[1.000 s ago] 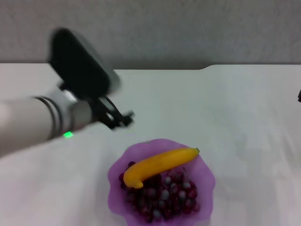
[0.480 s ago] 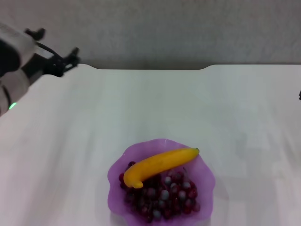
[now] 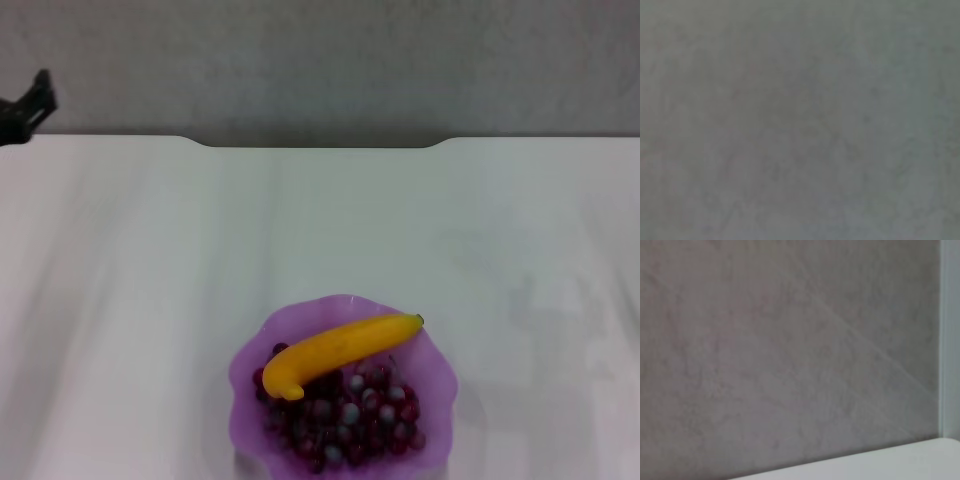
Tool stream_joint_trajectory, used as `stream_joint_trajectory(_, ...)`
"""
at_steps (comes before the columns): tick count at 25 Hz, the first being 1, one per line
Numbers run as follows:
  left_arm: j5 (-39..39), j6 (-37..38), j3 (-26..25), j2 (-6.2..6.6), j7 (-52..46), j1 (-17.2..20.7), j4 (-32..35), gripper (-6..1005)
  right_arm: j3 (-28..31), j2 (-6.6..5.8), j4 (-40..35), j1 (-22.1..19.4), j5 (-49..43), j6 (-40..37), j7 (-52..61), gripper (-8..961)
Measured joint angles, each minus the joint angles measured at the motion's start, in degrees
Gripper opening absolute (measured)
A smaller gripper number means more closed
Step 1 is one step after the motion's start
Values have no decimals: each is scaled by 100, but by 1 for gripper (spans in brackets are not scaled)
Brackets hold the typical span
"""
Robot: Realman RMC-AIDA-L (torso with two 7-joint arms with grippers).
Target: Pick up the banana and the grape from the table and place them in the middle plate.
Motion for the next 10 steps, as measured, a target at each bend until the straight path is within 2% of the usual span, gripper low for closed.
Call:
stream_joint_trajectory(2, -115, 21, 4, 188, -352, -23, 161, 864, -219, -13, 107, -12, 0, -359, 109, 728)
stream_joint_trajectory(5, -163, 193, 35, 385, -839, -30, 426, 863, -563, -21, 289, -30, -8, -997, 148, 728)
stream_joint_trajectory(10, -141, 404, 14, 563, -1361, -115, 943, 863, -971, -41, 549, 10, -56, -1583, 273, 728)
